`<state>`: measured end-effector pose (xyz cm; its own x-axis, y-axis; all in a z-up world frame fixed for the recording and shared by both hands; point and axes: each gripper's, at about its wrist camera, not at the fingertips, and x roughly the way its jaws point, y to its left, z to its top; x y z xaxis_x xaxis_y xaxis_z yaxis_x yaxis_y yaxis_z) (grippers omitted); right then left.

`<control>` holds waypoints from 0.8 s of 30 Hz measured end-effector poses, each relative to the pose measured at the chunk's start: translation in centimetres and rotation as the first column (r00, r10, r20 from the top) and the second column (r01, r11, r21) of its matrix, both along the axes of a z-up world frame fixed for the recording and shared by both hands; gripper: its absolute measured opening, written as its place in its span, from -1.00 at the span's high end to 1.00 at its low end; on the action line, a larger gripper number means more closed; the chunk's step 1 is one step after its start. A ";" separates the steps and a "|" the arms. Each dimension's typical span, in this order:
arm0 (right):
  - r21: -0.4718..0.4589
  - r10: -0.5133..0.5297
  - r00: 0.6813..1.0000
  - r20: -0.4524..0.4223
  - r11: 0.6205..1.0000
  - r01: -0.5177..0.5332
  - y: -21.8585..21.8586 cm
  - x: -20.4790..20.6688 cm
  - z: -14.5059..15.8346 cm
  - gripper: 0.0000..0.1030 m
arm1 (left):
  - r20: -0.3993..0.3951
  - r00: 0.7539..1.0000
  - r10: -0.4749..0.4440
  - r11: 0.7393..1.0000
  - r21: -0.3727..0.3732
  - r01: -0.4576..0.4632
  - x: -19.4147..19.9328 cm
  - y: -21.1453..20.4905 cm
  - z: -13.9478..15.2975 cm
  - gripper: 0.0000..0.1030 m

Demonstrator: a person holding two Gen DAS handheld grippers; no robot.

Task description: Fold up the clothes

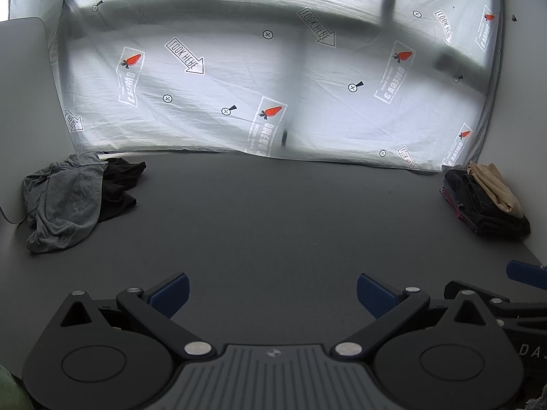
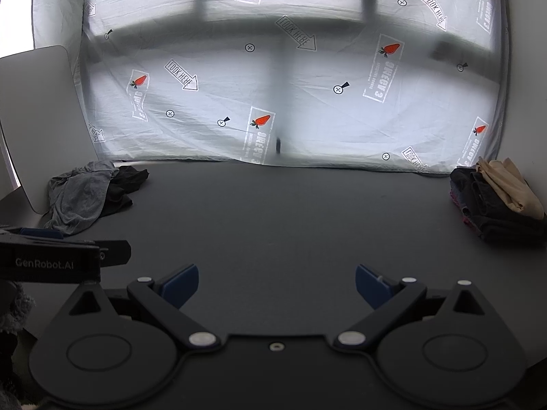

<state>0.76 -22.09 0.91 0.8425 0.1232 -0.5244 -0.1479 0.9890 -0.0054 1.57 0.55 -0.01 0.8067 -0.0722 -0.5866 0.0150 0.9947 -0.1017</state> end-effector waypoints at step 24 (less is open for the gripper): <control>0.177 0.034 0.983 -0.179 0.984 -0.002 -4.7 13.8 -4.0 -0.91 | -0.191 0.969 0.156 0.984 -0.052 -0.169 11.2 0.3 -1.5 -1.00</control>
<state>14.60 -26.80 -3.14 0.7326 0.2413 -0.6365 -0.1482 0.9692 0.1968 12.73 0.89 -1.56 0.6886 0.0062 -0.7251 -0.1717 0.9729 -0.1547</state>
